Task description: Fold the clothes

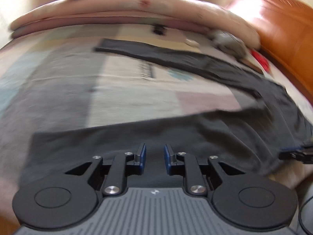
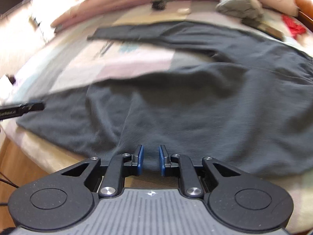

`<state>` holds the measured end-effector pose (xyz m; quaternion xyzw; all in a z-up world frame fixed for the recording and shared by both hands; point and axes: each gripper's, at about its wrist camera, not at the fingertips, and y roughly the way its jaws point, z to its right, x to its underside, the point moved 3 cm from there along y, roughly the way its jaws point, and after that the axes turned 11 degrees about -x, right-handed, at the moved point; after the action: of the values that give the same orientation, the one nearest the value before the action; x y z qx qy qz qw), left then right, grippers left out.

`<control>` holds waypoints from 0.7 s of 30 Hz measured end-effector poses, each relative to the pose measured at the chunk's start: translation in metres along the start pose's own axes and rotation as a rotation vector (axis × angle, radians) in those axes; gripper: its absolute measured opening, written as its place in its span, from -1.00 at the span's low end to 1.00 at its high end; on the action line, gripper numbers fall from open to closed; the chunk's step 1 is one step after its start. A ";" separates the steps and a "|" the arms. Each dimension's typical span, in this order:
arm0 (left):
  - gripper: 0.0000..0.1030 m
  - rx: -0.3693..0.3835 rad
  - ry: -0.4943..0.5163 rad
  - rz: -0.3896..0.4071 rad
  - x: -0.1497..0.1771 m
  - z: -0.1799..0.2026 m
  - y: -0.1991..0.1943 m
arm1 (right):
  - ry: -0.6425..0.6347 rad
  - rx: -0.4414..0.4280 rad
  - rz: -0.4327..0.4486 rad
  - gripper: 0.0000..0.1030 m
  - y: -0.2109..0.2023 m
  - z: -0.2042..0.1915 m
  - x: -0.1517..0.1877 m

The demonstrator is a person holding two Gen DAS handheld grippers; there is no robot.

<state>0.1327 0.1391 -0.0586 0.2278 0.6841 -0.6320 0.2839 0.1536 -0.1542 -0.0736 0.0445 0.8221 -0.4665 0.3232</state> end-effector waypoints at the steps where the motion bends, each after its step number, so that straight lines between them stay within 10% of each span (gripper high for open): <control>1: -0.56 0.012 0.037 -0.002 0.002 0.010 0.005 | -0.029 0.011 0.007 -0.56 0.006 -0.005 0.001; 8: -0.45 -0.041 0.015 -0.098 0.027 -0.021 0.008 | -0.111 -0.003 0.023 -0.44 -0.007 -0.011 -0.011; 21: -0.24 -0.021 0.065 -0.021 -0.013 0.016 0.051 | -0.051 0.157 0.088 -0.43 0.068 0.046 -0.098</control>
<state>0.1776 0.1292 -0.0882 0.2380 0.7020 -0.6199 0.2576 0.2786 -0.1303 -0.0844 0.0936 0.7719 -0.5158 0.3597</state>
